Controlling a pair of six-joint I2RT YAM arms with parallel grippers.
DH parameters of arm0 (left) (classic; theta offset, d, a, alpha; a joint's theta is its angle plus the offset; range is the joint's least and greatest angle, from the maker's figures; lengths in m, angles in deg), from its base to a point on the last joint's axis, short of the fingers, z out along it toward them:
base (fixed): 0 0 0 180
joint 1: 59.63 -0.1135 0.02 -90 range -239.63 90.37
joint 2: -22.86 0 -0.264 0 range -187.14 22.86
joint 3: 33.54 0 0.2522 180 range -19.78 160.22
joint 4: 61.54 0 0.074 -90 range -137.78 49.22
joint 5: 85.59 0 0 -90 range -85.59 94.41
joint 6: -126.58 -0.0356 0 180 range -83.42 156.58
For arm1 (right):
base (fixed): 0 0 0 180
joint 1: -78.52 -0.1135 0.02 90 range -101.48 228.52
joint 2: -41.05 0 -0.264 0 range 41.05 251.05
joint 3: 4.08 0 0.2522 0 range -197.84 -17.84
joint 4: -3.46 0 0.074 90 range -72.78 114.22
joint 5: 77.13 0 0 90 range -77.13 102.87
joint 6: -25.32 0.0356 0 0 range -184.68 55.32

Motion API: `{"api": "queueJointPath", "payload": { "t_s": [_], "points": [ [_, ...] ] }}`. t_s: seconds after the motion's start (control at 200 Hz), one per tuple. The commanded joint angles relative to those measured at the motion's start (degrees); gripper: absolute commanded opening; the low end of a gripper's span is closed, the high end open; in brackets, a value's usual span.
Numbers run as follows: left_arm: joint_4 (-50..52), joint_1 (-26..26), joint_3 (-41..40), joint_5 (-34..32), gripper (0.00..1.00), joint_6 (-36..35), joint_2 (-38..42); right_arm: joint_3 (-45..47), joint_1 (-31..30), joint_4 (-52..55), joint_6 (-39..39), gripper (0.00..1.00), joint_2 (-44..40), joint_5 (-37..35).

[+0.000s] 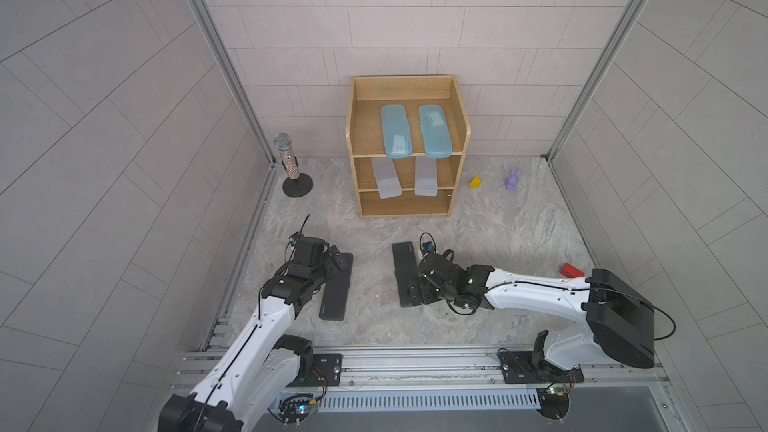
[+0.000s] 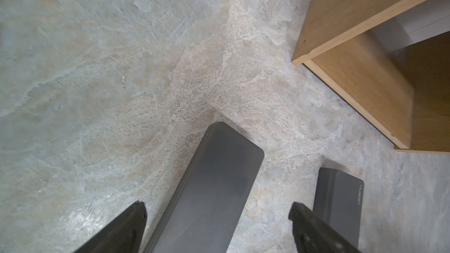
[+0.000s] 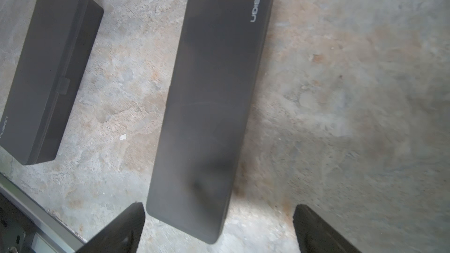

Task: Place the pencil cases on the shelf according to color
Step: Move the pencil case to the center of the board, then pick up the pencil case from the center of the board.

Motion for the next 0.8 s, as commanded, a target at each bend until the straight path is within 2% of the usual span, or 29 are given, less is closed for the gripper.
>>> {"api": "queueJointPath", "payload": {
  "t_s": [0.0,0.315,0.49,0.795],
  "points": [
    [4.18,0.73,1.03,-1.57,1.00,-1.65,0.99,-2.68,-1.85,1.54,4.49,1.00,4.28,-4.28],
    [4.50,2.97,4.73,1.46,1.00,-1.82,1.95,-7.35,-5.15,5.25,9.42,1.00,12.69,-7.83],
    [7.56,4.16,7.82,0.59,1.00,-4.11,1.07,-7.42,-7.13,7.36,11.32,1.00,14.47,-9.57],
    [7.62,5.04,7.25,0.35,1.00,-3.82,2.17,-5.97,-8.79,6.84,13.96,0.99,16.28,-9.88]
  ]
}}
